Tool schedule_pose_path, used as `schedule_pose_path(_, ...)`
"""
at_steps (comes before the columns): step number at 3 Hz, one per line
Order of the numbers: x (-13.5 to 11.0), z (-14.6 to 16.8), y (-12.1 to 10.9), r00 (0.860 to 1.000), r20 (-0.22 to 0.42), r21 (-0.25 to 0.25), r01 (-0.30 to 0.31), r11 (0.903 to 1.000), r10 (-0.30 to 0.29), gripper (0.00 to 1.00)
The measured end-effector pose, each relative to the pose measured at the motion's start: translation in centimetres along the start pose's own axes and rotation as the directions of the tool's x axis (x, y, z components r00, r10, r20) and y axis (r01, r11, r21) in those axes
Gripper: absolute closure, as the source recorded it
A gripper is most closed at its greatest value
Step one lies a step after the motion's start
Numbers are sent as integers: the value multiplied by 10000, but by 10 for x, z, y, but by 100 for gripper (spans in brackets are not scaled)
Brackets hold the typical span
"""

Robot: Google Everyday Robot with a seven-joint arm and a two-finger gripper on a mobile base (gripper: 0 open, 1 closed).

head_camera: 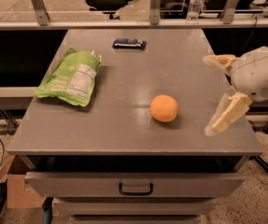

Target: Pick orange

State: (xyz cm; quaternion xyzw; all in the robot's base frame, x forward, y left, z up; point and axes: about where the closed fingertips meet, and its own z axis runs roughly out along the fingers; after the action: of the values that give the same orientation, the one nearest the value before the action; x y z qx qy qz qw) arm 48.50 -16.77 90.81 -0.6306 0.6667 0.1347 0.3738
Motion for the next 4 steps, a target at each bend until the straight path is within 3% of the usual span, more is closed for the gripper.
schedule_pose_path(1, -11, 17, 2, 10000, 40, -145, 20, 9999, -20, 0)
schedule_pose_path(4, -43, 53, 19, 9993, 248, -1417, -243, 9896, 281, 0)
